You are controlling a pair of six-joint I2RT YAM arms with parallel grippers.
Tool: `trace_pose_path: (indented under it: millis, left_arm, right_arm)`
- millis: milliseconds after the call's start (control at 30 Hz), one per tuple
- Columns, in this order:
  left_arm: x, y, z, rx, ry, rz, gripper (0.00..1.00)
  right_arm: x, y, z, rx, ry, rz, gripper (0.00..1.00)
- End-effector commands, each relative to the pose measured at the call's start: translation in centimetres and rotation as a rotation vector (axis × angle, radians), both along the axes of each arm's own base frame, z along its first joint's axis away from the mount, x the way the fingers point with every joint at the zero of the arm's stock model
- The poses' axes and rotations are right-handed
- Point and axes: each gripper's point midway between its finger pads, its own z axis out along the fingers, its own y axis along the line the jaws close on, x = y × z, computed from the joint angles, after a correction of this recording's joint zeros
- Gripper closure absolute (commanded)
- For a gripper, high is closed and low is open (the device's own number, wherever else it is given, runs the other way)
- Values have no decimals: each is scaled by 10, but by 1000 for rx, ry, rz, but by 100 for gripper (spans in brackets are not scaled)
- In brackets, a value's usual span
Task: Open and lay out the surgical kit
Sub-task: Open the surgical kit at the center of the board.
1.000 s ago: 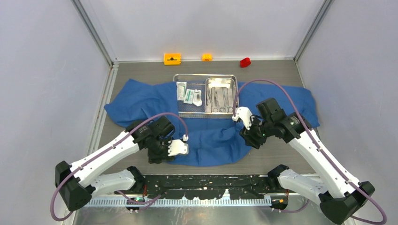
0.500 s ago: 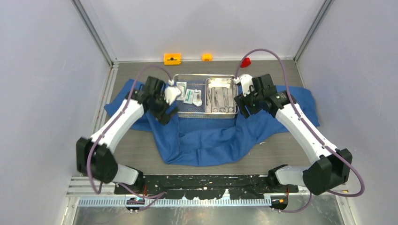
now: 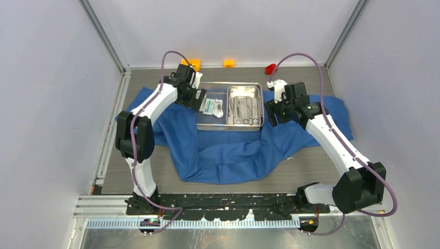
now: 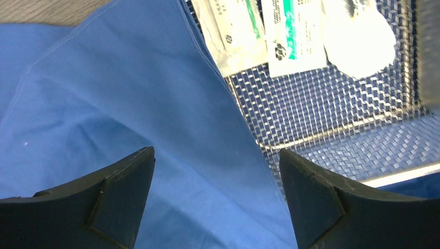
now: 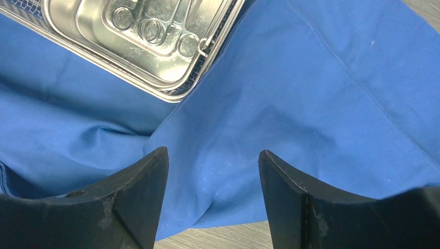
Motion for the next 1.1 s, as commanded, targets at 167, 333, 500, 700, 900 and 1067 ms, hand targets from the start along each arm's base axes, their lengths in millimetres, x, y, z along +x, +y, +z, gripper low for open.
trace_pose_path:
  millis: [167, 333, 500, 700, 900, 1067]
  left_arm:
    - [34, 5, -8, 84, -39, 46, 23]
    - [37, 5, -17, 95, -23, 37, 39]
    - [37, 1, -15, 76, -21, 27, 55]
    - [34, 0, -11, 47, -5, 19, 80]
    - [27, 6, 2, 8, -10, 25, 100]
    - [22, 14, 13, -5, -32, 37, 100]
  right_arm:
    - [4, 7, 2, 66, -33, 4, 32]
    - [3, 5, 2, 68, -31, 2, 33]
    - [1, 5, 0, 69, -26, 4, 33]
    - [0, 5, -1, 72, -23, 6, 33]
    - [1, 5, -1, 70, -21, 6, 34]
    - [2, 6, -4, 70, -13, 9, 34]
